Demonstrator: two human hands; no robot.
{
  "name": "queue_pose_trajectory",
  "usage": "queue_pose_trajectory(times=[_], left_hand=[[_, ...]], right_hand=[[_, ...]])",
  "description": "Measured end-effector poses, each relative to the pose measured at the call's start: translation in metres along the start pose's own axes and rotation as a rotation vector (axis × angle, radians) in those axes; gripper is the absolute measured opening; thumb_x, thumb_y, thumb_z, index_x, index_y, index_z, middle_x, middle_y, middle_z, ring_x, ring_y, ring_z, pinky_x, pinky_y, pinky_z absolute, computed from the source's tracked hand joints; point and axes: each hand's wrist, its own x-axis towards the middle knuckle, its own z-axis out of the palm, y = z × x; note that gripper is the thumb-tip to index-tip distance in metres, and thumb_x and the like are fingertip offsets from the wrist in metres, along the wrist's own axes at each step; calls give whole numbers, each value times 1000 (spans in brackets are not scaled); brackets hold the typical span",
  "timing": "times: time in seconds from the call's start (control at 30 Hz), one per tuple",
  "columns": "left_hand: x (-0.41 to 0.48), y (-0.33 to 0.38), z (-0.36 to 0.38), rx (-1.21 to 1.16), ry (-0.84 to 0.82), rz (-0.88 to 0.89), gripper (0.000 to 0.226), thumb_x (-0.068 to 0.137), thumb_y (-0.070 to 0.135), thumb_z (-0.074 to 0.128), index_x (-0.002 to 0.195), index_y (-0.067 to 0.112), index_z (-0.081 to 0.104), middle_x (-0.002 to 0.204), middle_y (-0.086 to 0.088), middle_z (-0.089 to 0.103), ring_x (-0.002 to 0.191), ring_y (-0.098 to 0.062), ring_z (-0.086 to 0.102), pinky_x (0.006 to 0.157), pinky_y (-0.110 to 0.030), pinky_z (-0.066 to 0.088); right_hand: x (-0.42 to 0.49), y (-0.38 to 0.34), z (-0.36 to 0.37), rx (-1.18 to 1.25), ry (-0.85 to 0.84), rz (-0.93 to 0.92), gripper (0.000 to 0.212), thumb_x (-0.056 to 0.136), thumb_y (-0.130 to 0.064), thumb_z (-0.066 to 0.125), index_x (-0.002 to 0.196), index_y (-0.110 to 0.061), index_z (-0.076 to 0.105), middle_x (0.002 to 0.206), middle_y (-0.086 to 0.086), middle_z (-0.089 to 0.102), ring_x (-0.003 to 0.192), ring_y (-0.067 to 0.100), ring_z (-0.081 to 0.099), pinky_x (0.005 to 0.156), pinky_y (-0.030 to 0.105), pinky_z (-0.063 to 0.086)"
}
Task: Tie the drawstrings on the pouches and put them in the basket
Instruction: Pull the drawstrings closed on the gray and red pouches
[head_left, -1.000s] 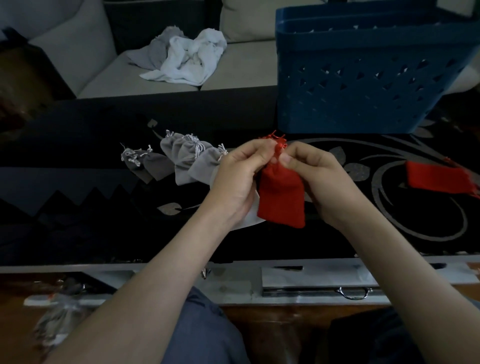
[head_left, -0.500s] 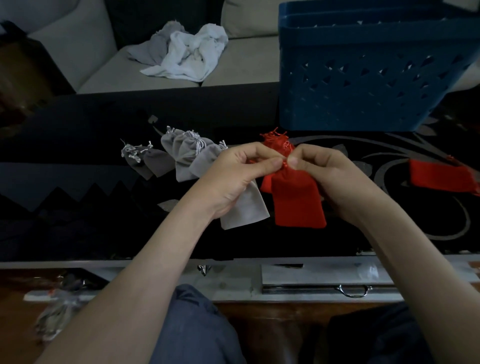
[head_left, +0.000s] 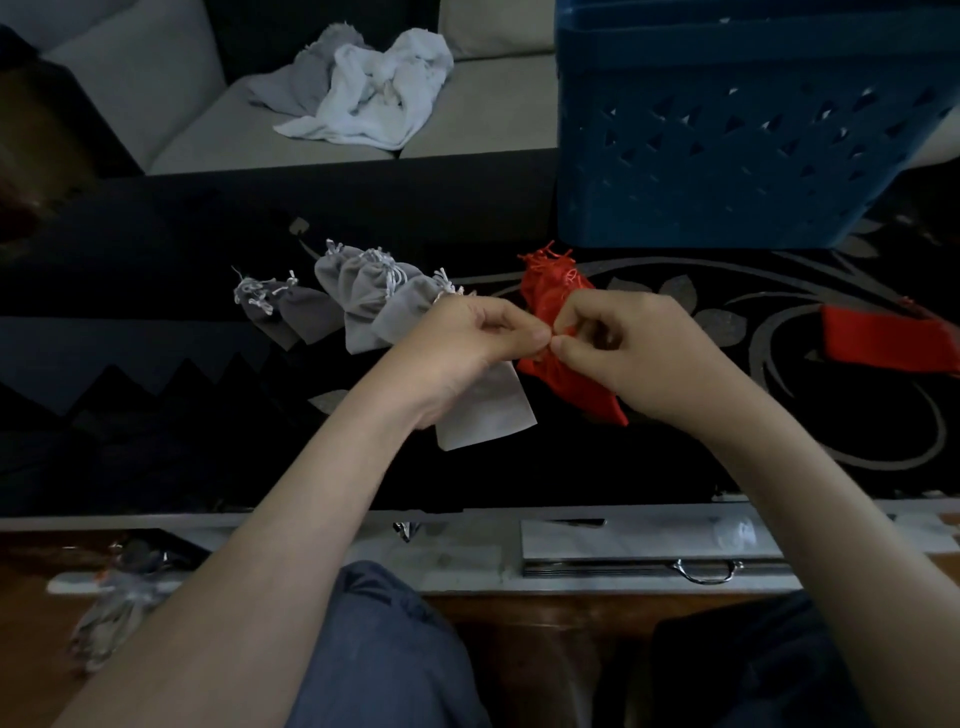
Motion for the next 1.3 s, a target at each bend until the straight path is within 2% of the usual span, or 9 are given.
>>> queue_pose_trajectory(times=[0.17, 0.3, 0.5, 0.67, 0.83, 0.97, 1.1, 1.2, 1.3], left_hand=[[1, 3, 2, 215, 36, 63, 10, 85, 11, 67, 80, 18, 70, 69, 8, 67, 62, 7, 58, 57, -5, 39], [1, 4, 4, 416, 64, 145, 8, 84, 14, 70, 82, 21, 72, 62, 14, 63, 58, 8, 56, 57, -5, 38], [1, -2, 7, 524, 99, 156, 16, 81, 20, 73, 72, 29, 65, 73, 6, 69, 74, -9, 64, 81, -37, 52], [1, 0, 13, 527, 152, 131, 17, 83, 16, 70, 73, 25, 60, 71, 10, 63, 68, 0, 58, 70, -16, 45], [-1, 1, 19, 560, 216, 142, 15, 83, 12, 67, 75, 21, 58, 67, 13, 58, 63, 5, 55, 61, -7, 41], [-2, 3, 21, 655, 195, 188, 8, 84, 10, 65, 82, 16, 60, 72, 8, 60, 74, -8, 60, 71, -20, 46], [-4, 4, 24, 781, 213, 258, 5, 85, 9, 61, 90, 10, 62, 75, 5, 58, 85, -18, 60, 81, -31, 47], [-4, 4, 26, 810, 276, 321, 8, 88, 14, 58, 95, 11, 59, 82, 2, 55, 95, -23, 54, 86, -46, 45], [-6, 7, 27, 794, 328, 433, 11, 93, 17, 55, 101, 9, 57, 87, 5, 50, 96, -16, 47, 86, -32, 42]], right_hand=[[0, 3, 3, -72, 40, -26, 1, 82, -12, 67, 82, -13, 68, 76, -11, 54, 71, 1, 50, 68, 7, 35], [-1, 1, 4, -73, 61, 33, 4, 83, -15, 68, 84, -14, 72, 82, -4, 64, 78, 8, 55, 72, 10, 38], [-5, -4, 4, -105, 63, 87, 6, 84, -18, 68, 85, -16, 73, 81, -7, 66, 77, 2, 53, 70, 3, 34], [-3, -8, 3, -149, 65, 97, 10, 87, -18, 65, 92, -15, 73, 91, -3, 67, 84, 10, 56, 70, 10, 34], [-3, -9, 1, -158, 77, 142, 9, 86, -24, 65, 86, -19, 72, 71, -13, 58, 72, 4, 51, 64, 0, 32], [-6, -9, 0, -156, 59, 153, 16, 85, -28, 65, 70, -27, 61, 61, -13, 55, 61, 2, 51, 58, 5, 35], [-4, -9, 2, -144, 69, 168, 16, 85, -27, 65, 70, -22, 63, 61, -4, 60, 63, 10, 55, 61, 18, 40], [-3, -10, -1, 30, 84, 197, 14, 87, -25, 63, 78, -16, 68, 64, 0, 65, 66, 15, 63, 68, 31, 52], [-3, -11, -9, 477, 112, 254, 25, 96, -24, 51, 87, -11, 71, 66, 3, 63, 60, 9, 61, 57, 24, 53]])
